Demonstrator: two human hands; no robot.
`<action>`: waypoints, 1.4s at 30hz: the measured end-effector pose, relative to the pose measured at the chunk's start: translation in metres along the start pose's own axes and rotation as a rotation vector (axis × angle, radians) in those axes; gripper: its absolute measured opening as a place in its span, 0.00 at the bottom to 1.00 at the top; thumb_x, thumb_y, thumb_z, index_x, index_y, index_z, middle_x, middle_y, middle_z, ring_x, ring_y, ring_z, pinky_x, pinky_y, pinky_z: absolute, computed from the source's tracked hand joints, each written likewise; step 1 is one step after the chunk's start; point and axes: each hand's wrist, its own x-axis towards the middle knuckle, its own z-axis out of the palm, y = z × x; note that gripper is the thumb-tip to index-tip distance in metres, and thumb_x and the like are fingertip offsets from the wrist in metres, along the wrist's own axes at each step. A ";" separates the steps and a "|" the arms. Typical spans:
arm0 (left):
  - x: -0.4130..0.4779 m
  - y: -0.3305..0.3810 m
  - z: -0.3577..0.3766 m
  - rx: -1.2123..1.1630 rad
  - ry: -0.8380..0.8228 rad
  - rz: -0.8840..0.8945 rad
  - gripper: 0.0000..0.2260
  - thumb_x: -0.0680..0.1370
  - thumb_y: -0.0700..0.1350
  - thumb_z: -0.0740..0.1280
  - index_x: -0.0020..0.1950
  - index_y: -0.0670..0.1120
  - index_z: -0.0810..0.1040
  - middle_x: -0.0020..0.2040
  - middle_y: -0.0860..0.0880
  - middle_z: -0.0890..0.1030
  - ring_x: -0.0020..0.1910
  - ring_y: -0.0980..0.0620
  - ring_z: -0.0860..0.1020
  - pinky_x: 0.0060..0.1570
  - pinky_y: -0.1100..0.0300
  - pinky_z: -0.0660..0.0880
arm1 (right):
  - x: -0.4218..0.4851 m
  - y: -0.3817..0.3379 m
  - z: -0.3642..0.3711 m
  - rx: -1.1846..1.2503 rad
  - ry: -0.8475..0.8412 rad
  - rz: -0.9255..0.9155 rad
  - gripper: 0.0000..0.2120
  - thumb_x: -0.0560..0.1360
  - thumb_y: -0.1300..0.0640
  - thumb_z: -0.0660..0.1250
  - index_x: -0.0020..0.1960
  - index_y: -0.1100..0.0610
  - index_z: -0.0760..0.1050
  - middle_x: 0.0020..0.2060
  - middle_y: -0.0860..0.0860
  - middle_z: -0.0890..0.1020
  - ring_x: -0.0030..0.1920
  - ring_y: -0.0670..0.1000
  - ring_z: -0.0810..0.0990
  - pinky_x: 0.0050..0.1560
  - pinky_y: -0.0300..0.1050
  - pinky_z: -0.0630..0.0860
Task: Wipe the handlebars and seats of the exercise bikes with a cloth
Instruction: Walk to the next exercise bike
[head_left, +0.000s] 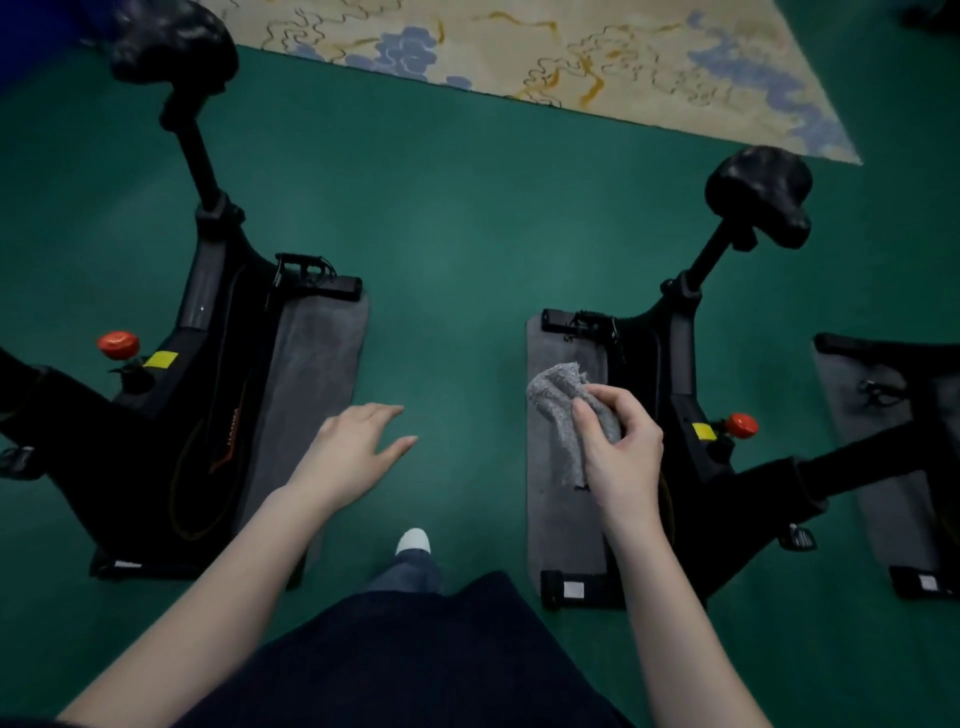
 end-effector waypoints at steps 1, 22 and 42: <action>0.007 -0.003 -0.006 0.004 0.013 -0.007 0.24 0.79 0.58 0.60 0.72 0.48 0.67 0.70 0.50 0.71 0.70 0.50 0.66 0.67 0.54 0.61 | 0.008 -0.003 0.009 -0.003 -0.017 -0.010 0.04 0.75 0.62 0.69 0.48 0.55 0.79 0.43 0.44 0.82 0.48 0.44 0.81 0.54 0.44 0.77; 0.114 -0.027 -0.066 -0.167 0.197 -0.544 0.25 0.80 0.58 0.57 0.74 0.49 0.64 0.71 0.50 0.69 0.72 0.51 0.64 0.69 0.56 0.58 | 0.230 -0.071 0.164 0.025 -0.585 -0.252 0.07 0.74 0.63 0.70 0.45 0.51 0.79 0.43 0.40 0.82 0.48 0.41 0.80 0.53 0.37 0.74; 0.186 -0.006 -0.082 -0.339 0.395 -0.957 0.25 0.79 0.60 0.57 0.74 0.51 0.64 0.71 0.51 0.68 0.72 0.53 0.62 0.70 0.55 0.56 | 0.350 -0.115 0.268 0.003 -1.036 -0.363 0.05 0.74 0.63 0.69 0.46 0.54 0.80 0.43 0.47 0.84 0.48 0.47 0.81 0.55 0.45 0.77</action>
